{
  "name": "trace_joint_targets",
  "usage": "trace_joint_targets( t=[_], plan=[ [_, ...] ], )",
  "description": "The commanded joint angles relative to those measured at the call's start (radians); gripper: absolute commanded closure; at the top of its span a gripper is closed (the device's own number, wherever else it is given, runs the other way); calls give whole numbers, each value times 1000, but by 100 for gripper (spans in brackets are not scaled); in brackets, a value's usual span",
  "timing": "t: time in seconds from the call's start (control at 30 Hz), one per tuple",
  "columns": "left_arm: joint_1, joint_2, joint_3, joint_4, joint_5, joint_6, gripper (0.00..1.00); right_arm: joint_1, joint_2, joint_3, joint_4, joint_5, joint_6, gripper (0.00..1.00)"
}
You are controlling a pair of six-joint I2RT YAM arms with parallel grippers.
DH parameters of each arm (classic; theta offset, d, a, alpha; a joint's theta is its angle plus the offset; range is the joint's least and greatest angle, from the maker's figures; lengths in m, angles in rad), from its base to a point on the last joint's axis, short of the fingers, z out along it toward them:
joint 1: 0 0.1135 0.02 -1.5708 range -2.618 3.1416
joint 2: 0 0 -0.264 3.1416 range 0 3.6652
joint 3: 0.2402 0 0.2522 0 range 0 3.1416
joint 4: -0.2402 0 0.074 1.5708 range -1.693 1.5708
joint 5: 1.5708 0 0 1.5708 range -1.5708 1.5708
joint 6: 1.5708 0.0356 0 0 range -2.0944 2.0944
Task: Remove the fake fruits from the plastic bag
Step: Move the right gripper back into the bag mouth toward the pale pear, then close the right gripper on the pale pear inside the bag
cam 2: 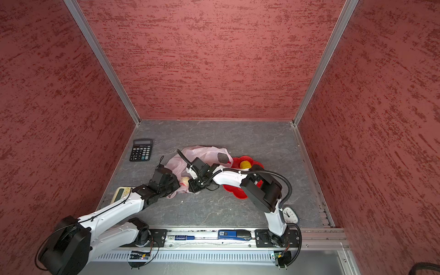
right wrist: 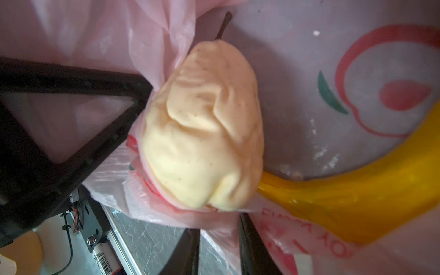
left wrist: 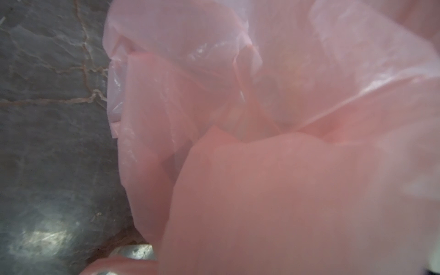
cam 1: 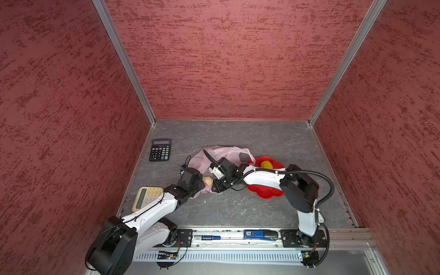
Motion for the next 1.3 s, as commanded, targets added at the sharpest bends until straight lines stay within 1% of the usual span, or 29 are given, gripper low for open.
trace_joint_targets(
  t=[0.0, 0.07, 0.13, 0.33, 0.5, 0.6, 0.7, 0.97, 1.27],
  plan=[
    [-9, -11, -14, -28, -16, -15, 97, 5, 13, 10, 8, -7, -1, 71],
    [-11, -7, -18, -32, -21, -18, 97, 5, 1, 14, 9, 6, 2, 71],
    [-12, 0, -24, -31, -30, -17, 97, 5, -19, 20, 0, 25, 1, 68],
    [-15, 19, -54, -11, -57, -39, 99, 5, -88, 49, -47, 74, -11, 52],
    [-22, 30, -63, 7, -67, -57, 99, 4, -105, 72, -59, 135, 6, 43],
    [-23, 25, -63, 11, -66, -60, 99, 3, -80, 92, -51, 151, 25, 39],
    [-24, 14, -62, 11, -67, -60, 99, 4, -56, 101, -20, 161, 47, 36],
    [-24, 15, -65, 26, -55, -60, 100, 4, 10, 136, 22, 164, 41, 31],
    [-26, 12, -68, 36, -48, -63, 100, 4, 76, 172, 44, 137, 65, 31]
  ],
)
